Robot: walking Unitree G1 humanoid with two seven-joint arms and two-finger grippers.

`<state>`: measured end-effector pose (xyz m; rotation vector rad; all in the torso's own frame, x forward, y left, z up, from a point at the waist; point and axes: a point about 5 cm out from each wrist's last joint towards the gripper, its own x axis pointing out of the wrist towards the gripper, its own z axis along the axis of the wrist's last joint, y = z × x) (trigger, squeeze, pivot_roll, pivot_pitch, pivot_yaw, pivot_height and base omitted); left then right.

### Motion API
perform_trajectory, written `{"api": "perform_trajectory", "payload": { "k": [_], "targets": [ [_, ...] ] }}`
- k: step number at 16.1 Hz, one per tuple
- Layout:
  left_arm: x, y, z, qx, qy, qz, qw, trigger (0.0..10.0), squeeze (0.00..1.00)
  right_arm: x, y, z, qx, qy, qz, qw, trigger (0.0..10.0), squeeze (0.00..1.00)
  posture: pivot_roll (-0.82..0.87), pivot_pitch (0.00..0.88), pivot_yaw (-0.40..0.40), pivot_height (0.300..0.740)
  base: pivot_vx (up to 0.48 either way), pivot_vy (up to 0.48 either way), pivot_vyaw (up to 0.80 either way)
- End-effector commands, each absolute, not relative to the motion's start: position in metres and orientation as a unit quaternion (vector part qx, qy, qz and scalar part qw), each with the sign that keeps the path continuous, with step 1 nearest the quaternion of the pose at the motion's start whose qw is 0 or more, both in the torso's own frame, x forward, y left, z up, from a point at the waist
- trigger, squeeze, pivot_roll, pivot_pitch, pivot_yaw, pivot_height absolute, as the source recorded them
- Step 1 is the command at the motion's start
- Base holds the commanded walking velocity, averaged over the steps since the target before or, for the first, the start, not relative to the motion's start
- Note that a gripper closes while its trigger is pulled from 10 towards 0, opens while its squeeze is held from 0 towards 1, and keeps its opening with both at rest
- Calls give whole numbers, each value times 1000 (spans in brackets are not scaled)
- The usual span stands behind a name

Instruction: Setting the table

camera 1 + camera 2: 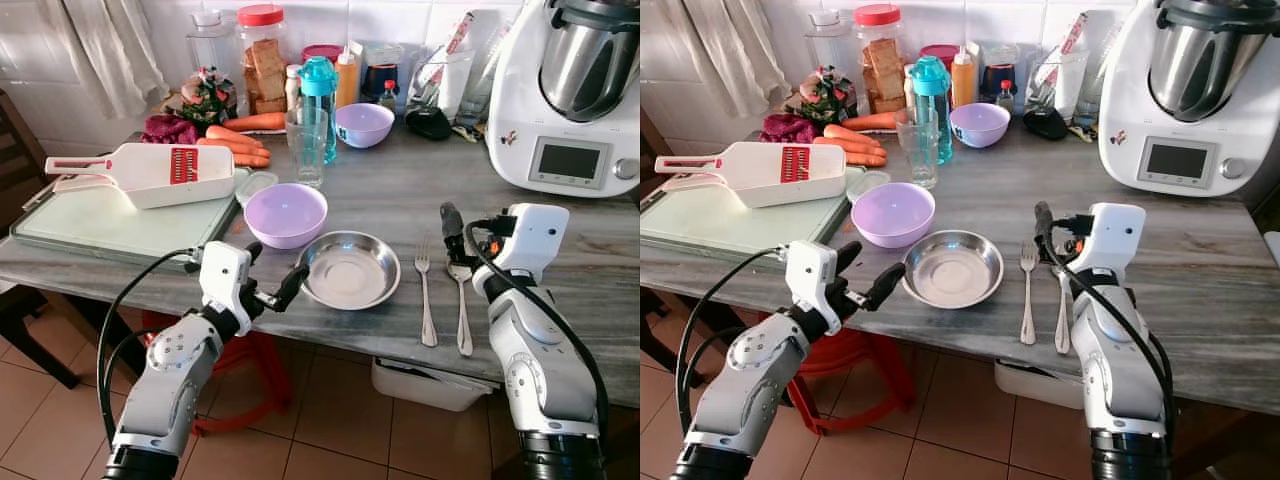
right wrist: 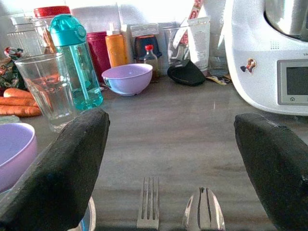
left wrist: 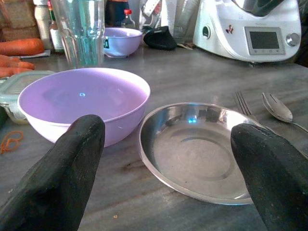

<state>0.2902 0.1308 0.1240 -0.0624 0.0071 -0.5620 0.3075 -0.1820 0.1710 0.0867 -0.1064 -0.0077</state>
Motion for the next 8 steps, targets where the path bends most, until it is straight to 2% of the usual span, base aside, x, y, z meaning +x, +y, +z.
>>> {"api": "perform_trajectory", "payload": {
  "k": [1, 4, 5, 6, 8],
  "targets": [
    [291, 133, 122, -27, 7, -272, 962, 10000, 0, 307, -181, 178, 40, -65, 0, 997, 10000, 1000, -27, 0, 34, 740, 0, 0, 0],
    [291, 133, 122, -27, 7, -272, 962, 10000, 0, 307, -181, 178, 40, -65, 0, 997, 10000, 1000, -27, 0, 34, 740, 0, 0, 0],
    [301, 142, 120, -9, 8, -181, 983, 10000, 0, 296, -172, 170, 41, -43, 22, 998, 10000, 0, -21, 0, 32, 740, 0, 0, 0],
    [309, 151, 118, 3, 19, -99, 995, 10000, 0, 284, -161, 158, 43, -15, 30, 999, 10000, 0, -20, 0, 35, 740, 0, 0, 0],
    [308, 149, 118, 4, 20, -100, 995, 10000, 0, 282, -159, 156, 26, -16, 35, 999, 10000, 0, -21, 0, 37, 740, 0, 0, 0]
  ]
}}
